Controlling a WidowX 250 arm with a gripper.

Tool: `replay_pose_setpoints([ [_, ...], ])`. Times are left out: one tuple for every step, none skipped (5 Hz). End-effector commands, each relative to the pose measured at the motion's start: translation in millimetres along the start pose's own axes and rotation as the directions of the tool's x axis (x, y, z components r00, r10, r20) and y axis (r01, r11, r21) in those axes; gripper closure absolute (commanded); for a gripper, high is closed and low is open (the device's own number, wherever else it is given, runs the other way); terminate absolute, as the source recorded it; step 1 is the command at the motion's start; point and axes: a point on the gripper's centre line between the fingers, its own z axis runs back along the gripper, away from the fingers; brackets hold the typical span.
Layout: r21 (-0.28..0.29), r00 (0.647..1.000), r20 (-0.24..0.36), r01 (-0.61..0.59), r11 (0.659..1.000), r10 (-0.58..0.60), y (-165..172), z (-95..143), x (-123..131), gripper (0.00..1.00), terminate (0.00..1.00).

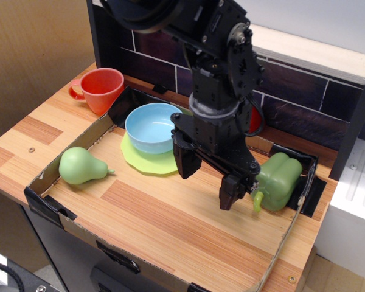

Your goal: Take bowl off plate

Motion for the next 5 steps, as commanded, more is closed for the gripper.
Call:
replay_pose_setpoints([
  [0.000,1.000,0.000,0.000,1.000,0.000,0,0,0,0.00,0.00],
  [0.017,0.999,0.024,-0.031,0.999,0.031,24,6,19,0.00,0.00],
  [0.031,0.997,0.058,-0.055,0.998,0.053,39,17,30,0.00,0.00],
  [0.042,0.988,0.107,-0.114,0.993,0.109,61,30,39,0.00,0.00],
  [0.073,0.988,0.098,-0.126,0.989,0.118,78,25,44,0.00,0.00],
])
